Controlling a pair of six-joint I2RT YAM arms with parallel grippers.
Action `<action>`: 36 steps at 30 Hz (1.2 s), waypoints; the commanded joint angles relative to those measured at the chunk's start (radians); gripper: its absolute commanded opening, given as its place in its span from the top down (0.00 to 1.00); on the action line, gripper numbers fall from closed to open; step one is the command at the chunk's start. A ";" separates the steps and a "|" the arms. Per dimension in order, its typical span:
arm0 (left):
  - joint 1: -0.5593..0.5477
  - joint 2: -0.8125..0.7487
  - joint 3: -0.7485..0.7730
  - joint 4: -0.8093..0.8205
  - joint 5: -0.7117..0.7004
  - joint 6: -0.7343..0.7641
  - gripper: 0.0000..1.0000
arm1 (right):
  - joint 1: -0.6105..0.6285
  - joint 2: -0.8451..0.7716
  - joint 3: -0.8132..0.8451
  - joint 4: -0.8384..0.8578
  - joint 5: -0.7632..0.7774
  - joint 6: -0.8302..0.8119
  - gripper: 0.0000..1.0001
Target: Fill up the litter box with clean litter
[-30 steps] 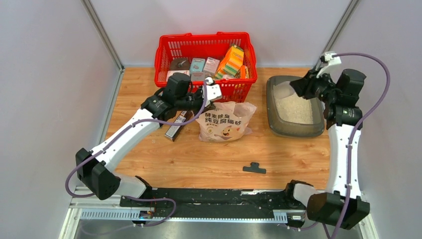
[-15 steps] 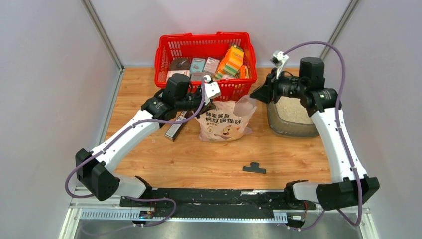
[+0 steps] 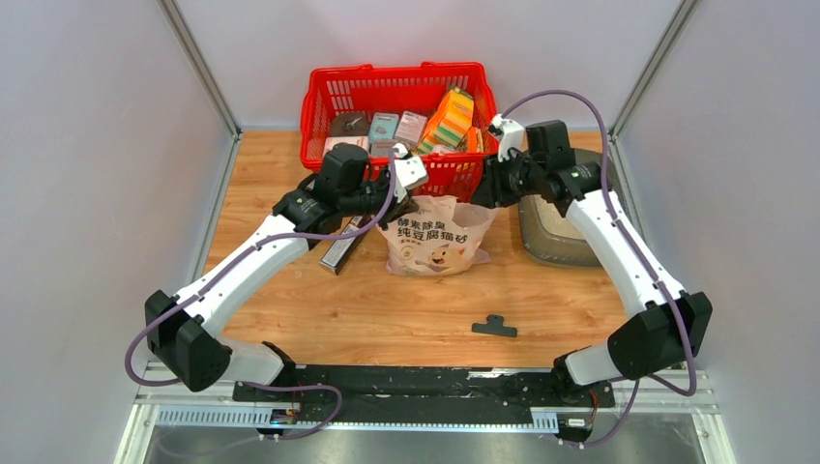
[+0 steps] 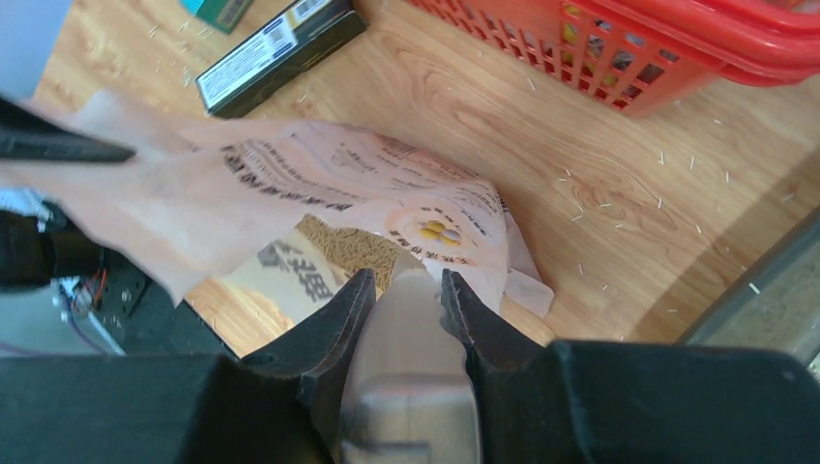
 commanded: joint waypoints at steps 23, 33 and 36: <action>0.005 0.007 0.064 0.262 -0.057 -0.104 1.00 | 0.205 0.077 -0.320 0.345 0.576 0.261 1.00; 0.006 0.071 0.110 0.301 -0.054 -0.150 1.00 | 0.186 0.143 -0.348 0.384 0.248 0.366 1.00; 0.006 0.088 0.118 0.310 -0.054 -0.147 1.00 | 0.177 0.153 -0.337 0.412 0.168 0.400 1.00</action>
